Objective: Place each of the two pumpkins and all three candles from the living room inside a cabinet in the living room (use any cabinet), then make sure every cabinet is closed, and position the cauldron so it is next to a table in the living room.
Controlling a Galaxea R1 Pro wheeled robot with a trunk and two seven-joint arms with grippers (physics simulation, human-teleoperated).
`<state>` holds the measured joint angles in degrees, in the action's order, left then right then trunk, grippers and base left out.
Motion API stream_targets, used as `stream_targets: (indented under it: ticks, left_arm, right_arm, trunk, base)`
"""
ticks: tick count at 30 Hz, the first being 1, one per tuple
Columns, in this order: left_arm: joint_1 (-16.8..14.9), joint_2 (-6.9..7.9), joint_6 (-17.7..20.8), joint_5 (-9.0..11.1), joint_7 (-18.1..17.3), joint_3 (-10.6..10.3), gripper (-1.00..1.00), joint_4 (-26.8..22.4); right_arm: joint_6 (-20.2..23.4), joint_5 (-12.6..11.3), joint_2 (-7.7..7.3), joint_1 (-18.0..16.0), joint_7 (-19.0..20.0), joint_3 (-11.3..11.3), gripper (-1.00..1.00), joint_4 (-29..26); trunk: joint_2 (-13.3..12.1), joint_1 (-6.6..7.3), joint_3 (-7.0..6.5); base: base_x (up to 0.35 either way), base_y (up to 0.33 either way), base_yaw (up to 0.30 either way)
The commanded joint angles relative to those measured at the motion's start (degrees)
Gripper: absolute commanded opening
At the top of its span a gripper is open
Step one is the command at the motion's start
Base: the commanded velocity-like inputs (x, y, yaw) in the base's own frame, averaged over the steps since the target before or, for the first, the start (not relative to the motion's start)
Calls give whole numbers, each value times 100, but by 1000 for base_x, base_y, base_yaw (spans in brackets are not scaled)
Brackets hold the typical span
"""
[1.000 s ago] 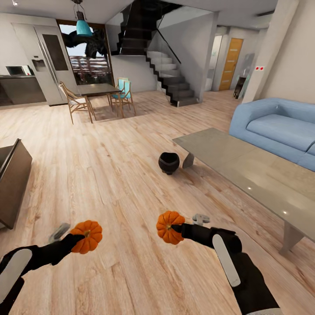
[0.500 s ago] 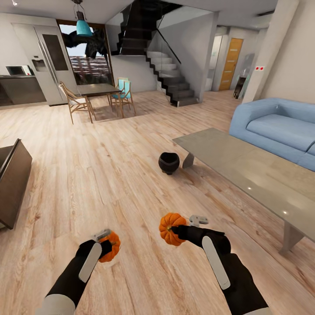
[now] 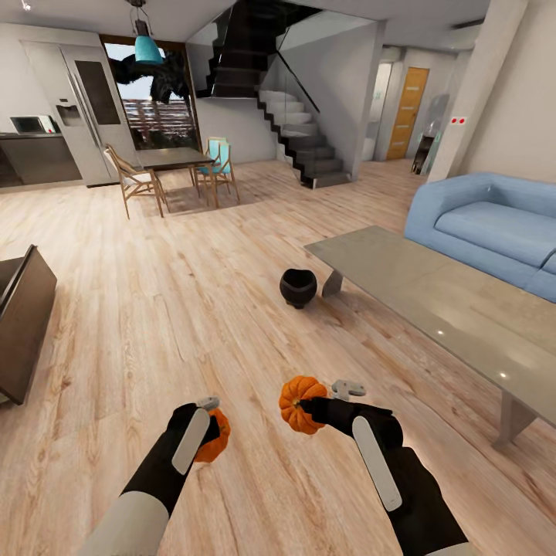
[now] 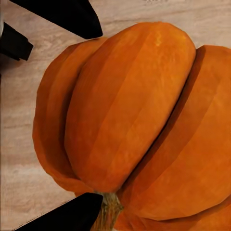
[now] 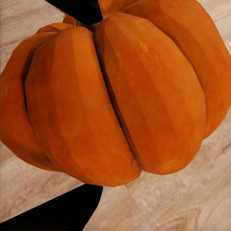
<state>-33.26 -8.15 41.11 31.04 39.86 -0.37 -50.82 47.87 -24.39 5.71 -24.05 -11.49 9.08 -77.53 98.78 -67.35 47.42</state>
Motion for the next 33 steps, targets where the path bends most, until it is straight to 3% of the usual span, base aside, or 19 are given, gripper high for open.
stream_targets:
  ticks: [1, 4, 7, 17, 23, 33]
  left_arm:
    - [1, -3, -172, 57, 48, -10, -100, 139]
    - [10, -7, -429, 38, 24, -12, -100, 715]
    - [12, -4, -555, 40, 8, -6, -100, 885]
    - [13, 22, -654, 34, -4, -8, -100, 942]
    - [13, 24, -666, 42, -5, -9, -100, 943]
    - [13, 24, -667, 43, -5, 3, -100, 943]
  right_arm:
    - [18, -63, 0, -4, -60, 1, -100, -15]
    - [32, -65, 0, -4, -63, -3, -100, -20]
    - [23, -65, 0, -4, -63, -3, -100, -10]
    - [13, -72, 3, -1, -48, 12, -100, 1]
    - [-19, -58, 0, -3, -58, 479, -100, -2]
    - [-265, -55, -38, 1, -36, 545, -100, 19]
  trunk:
    - [3, 1, 5]
    - [3, 1, 5]
    - [3, 1, 5]
    - [3, 1, 13]
    - [3, 1, 14]
    - [3, 1, 14]
  base:
    - [0, 0, 63]
    - [14, 0, 205]
    - [85, 3, 266]
    - [303, 128, 224]
    - [340, 108, 8]
    - [307, 206, 0]
